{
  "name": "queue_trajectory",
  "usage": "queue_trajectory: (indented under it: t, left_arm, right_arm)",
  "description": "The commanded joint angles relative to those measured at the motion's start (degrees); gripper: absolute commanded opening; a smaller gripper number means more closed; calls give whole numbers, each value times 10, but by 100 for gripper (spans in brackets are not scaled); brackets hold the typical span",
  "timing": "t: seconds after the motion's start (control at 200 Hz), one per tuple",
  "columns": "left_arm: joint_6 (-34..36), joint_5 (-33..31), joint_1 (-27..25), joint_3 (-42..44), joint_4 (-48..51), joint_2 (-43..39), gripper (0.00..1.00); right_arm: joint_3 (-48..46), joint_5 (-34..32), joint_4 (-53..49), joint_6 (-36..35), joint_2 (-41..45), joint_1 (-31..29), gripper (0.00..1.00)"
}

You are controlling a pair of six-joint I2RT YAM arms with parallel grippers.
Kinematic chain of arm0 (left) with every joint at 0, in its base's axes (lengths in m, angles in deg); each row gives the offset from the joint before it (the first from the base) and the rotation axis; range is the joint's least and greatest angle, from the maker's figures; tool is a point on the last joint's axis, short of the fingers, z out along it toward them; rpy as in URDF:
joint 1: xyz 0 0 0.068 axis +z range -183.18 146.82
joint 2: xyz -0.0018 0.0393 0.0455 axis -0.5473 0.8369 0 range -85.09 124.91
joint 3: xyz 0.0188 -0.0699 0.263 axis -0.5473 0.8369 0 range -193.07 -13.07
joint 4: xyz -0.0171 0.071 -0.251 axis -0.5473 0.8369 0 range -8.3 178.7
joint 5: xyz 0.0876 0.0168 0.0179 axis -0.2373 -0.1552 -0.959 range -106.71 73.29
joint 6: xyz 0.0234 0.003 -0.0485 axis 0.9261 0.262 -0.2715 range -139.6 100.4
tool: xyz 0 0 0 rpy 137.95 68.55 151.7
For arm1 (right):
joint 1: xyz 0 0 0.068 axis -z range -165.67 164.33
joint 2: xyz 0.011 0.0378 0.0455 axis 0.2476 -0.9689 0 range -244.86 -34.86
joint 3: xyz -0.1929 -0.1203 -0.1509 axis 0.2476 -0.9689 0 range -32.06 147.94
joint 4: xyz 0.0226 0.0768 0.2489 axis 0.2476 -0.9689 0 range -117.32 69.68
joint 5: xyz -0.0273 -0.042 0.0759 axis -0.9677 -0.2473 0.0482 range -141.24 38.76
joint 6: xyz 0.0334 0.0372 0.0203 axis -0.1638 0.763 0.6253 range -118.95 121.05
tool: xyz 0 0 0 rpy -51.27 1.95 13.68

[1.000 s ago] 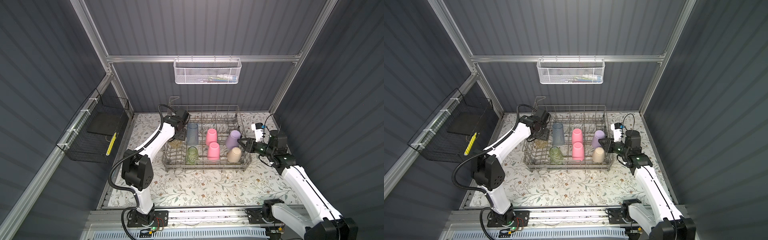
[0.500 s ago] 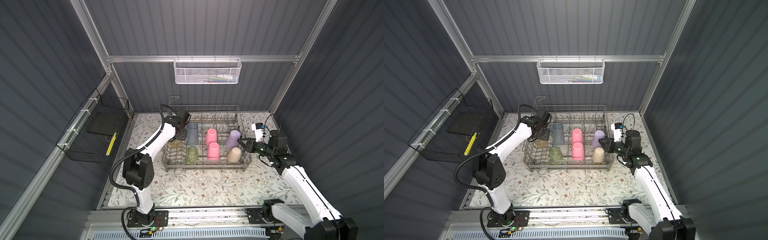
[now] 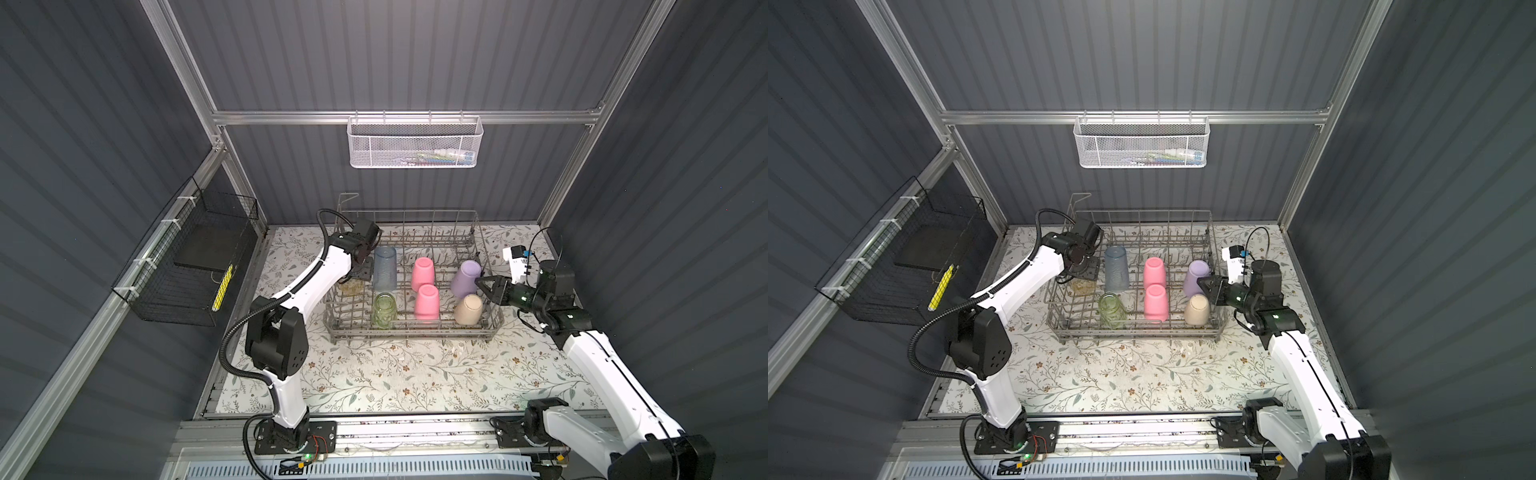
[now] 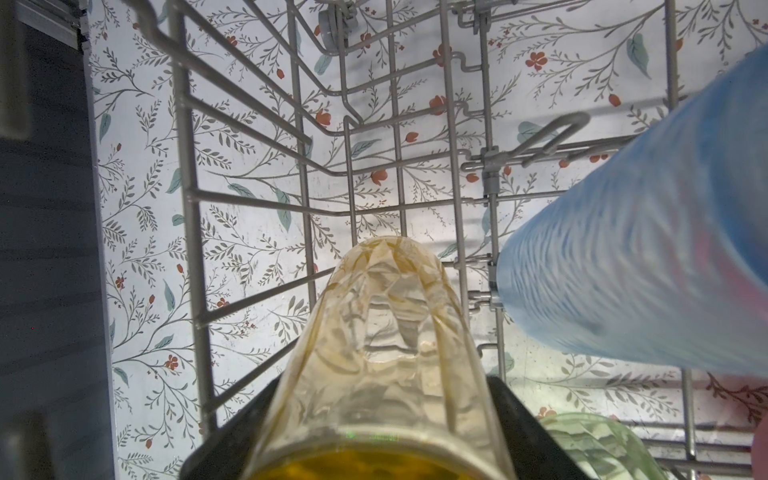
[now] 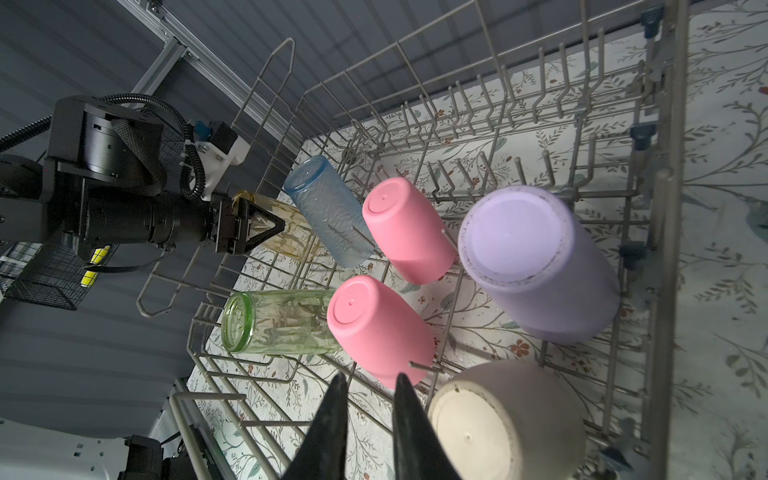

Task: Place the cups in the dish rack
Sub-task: 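Lower the yellow cup onto the tines beside the blue cup with the left gripper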

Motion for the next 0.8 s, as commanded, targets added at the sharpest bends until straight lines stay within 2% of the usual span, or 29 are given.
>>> queue_trajectory:
  t: [0.0, 0.796]
  left_arm:
    - [-8, -21, 6, 9, 25, 5, 61]
    - [-12, -48, 5, -9, 36, 6, 75]
  right_arm:
    - [8, 3, 3, -8, -3, 2, 23]
    - [11, 7, 6, -7, -13, 2, 23]
